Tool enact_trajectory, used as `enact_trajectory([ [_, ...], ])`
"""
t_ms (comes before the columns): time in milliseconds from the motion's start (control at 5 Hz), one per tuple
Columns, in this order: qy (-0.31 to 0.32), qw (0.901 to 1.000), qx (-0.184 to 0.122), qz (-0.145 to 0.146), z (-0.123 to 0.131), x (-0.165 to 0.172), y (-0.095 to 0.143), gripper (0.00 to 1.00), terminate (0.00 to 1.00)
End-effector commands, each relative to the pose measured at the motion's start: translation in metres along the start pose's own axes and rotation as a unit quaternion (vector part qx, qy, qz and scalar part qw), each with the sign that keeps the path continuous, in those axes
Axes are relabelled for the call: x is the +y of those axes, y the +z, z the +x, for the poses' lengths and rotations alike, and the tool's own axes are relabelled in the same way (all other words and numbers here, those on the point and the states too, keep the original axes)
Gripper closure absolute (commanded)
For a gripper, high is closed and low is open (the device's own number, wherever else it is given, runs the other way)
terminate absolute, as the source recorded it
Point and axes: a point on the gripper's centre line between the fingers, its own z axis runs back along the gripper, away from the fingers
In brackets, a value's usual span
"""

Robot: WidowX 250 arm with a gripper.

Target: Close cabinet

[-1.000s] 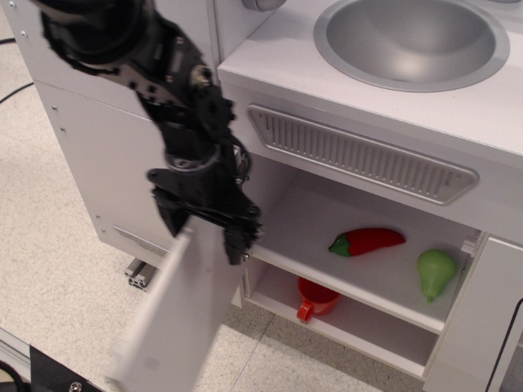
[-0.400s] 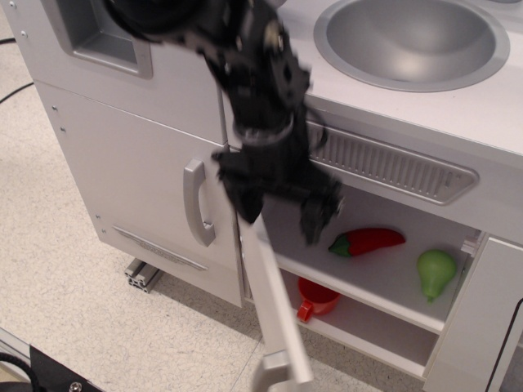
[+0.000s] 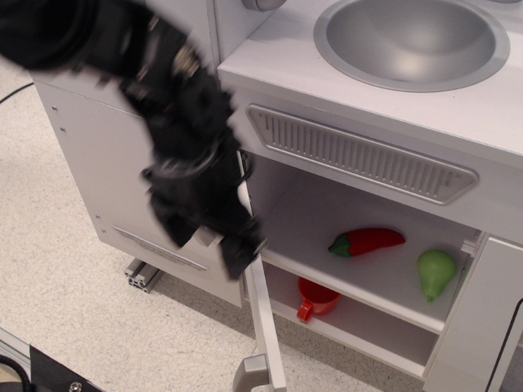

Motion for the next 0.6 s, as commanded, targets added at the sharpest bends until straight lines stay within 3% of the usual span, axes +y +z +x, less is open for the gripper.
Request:
enact_trajectory([
  [0,-0.04,0.9974,-0.005,0.059,-0.012,0.016,-0.048,0.0,0.0],
  [400,-0.009,0.9984,-0.023,0.051,0.013,-0.001,-0.073,0.0,0.0],
])
